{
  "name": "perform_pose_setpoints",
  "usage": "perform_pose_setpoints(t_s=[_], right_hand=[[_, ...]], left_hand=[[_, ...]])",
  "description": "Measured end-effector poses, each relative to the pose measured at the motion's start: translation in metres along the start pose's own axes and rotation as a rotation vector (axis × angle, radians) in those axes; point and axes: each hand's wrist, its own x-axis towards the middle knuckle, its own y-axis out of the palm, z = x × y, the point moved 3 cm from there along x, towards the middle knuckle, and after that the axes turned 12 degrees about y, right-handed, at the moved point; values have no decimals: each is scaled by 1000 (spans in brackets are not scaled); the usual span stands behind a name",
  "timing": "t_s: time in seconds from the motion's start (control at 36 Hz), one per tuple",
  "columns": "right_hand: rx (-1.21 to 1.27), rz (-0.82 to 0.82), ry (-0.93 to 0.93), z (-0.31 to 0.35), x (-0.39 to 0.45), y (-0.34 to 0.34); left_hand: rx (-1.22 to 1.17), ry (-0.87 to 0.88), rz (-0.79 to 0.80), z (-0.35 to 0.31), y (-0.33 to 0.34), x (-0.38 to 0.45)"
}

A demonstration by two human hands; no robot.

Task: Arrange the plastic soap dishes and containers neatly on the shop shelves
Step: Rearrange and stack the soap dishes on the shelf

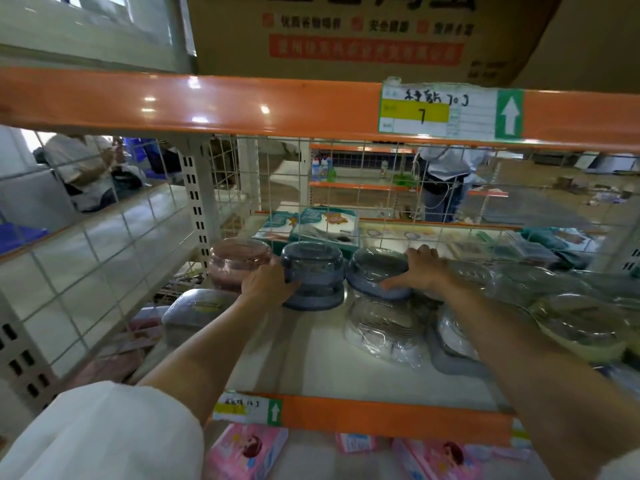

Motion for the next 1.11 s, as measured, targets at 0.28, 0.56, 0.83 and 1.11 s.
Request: perform_pose_setpoints(t_s=[0.28,0.56,0.83,1.11], right_hand=[[423,-27,-140,24,15,-27],[411,12,-283,117,-2,-13],[463,100,-310,121,-7,-10],[319,132,-228,96,-28,13]], left_hand=[[9,15,-23,-2,-10,-4],[45,89,-57,18,-41,-29],[-32,84,-151,42,-58,-52],[116,-125,-113,63,-68,-90]])
